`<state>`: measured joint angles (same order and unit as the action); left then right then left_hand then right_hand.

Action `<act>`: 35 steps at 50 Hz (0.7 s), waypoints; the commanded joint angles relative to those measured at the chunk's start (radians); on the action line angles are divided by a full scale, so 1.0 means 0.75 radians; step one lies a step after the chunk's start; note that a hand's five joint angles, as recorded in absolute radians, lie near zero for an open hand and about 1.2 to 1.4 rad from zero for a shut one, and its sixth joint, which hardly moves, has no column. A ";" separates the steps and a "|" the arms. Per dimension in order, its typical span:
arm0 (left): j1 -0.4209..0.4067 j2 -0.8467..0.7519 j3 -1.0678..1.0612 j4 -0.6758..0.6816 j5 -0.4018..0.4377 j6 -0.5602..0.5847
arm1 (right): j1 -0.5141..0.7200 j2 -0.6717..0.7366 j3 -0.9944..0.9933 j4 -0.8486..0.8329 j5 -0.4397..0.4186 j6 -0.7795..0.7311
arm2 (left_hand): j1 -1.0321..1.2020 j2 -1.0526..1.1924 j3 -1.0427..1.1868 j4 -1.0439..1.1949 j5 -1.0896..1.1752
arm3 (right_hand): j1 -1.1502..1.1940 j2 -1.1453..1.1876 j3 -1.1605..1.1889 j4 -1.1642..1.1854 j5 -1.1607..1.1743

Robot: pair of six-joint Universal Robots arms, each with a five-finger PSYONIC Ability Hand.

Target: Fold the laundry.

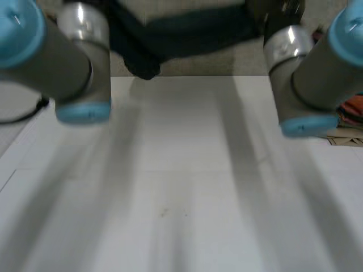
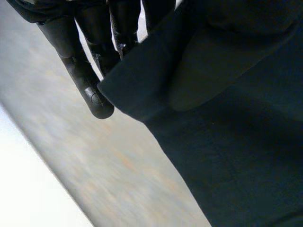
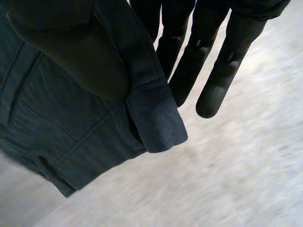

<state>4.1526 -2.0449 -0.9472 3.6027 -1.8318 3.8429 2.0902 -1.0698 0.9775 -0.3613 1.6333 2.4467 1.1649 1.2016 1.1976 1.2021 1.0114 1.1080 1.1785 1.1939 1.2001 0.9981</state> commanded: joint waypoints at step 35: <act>-0.293 0.550 -1.453 -0.729 0.017 -0.144 | -0.050 -0.337 1.231 0.696 -0.065 -0.337 | 0.308 0.260 0.265 0.259 0.280 | 0.384 0.290 0.270 0.262 0.298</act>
<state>3.9542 -1.6531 -2.0444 3.2940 -1.8225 3.7441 2.0719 -1.2809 1.8673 -0.0448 1.5897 2.2265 1.1649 1.2017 1.1976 1.2021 1.0114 1.1080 1.1786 1.1944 1.2002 0.9984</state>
